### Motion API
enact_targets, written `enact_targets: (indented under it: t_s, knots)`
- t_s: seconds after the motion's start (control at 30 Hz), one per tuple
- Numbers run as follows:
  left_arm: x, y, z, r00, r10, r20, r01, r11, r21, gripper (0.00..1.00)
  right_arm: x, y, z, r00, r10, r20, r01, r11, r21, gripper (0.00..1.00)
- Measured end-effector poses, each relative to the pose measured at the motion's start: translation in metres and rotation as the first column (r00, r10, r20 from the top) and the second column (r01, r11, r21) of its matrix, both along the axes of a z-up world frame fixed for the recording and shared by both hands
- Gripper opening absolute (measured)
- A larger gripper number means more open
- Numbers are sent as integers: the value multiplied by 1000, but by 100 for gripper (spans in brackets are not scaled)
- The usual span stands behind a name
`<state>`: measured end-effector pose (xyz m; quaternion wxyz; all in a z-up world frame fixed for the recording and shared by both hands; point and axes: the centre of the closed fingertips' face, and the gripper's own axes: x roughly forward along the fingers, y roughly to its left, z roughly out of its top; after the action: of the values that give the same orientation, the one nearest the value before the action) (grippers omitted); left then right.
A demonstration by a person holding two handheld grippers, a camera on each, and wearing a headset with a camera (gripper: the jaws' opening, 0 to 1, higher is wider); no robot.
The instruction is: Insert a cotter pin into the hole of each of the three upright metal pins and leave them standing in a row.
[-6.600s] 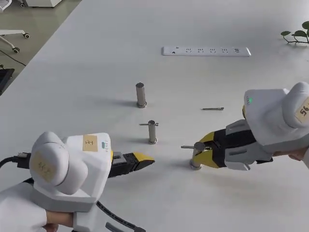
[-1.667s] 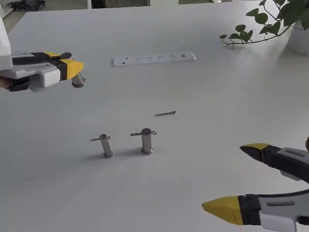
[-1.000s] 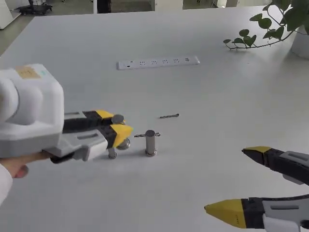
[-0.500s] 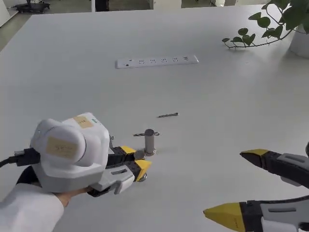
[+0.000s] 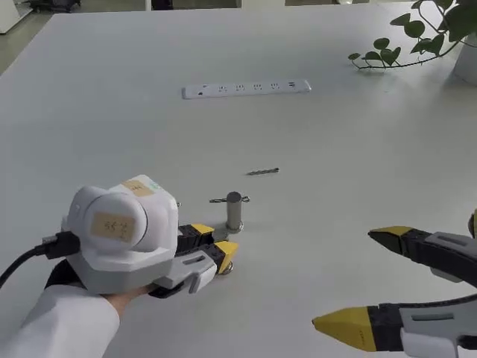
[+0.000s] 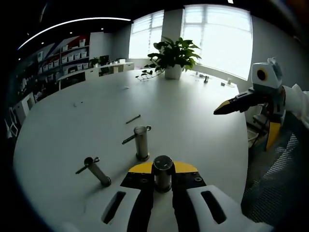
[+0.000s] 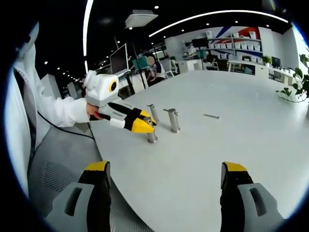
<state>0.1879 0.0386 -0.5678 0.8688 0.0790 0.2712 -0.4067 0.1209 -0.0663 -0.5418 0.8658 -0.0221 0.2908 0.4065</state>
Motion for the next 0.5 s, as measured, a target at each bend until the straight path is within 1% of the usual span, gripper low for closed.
enact_targets:
  t_s: [0.13, 0.17, 0.2, 0.23, 0.27, 0.3, 0.33, 0.37, 0.43, 0.47, 0.5]
  knots:
    - [1, 1, -2, 1000, 17, -4, -17, 1000, -4, 11, 1, 1, 1, 1000, 5, 4, -5, 1000, -2, 93]
    - [1, 1, -3, 1000, 15, -1, -15, 1000, 1, 11, 0, 2, 2, 1000, 7, 4, -7, 1000, -1, 93]
    - [1, 1, -4, 1000, 13, 3, -13, 1000, 4, 11, 1, 2, 2, 1000, 7, 5, -7, 1000, -3, 93]
    - [3, 0, -2, 1000, 15, 15, -15, 1000, -1, 11, 0, 2, 2, 1000, 9, 4, -8, 1000, -5, 93]
    - [2, 3, -3, 1000, 20, 11, -20, 1000, 5, 11, 0, 2, 1, 1000, 9, 4, -9, 1000, -6, 93]
    - [2, 3, -3, 1000, 27, 16, -27, 1000, 11, 11, -1, 2, 1, 1000, 9, 1, -9, 1000, -6, 93]
    - [3, 4, -3, 999, 27, 34, -28, 999, 24, 11, -1, 2, 1, 1000, 9, 1, -9, 1000, -7, 93]
    - [4, 4, -3, 999, 33, 43, -34, 999, 31, 11, -1, 2, 0, 1000, 9, 0, -9, 1000, -7, 93]
    - [4, 5, -3, 998, 40, 45, -42, 999, 31, 11, -2, 3, -1, 1000, 10, -3, -10, 1000, -8, 93]
    - [4, 5, -3, 997, 68, 28, -68, 998, 11, 12, -2, 3, -1, 1000, 11, -2, -11, 1000, -8, 93]
    - [5, 6, -3, 997, 68, 25, -68, 998, 8, 12, -2, 4, -1, 1000, 12, -2, -12, 1000, -6, 93]
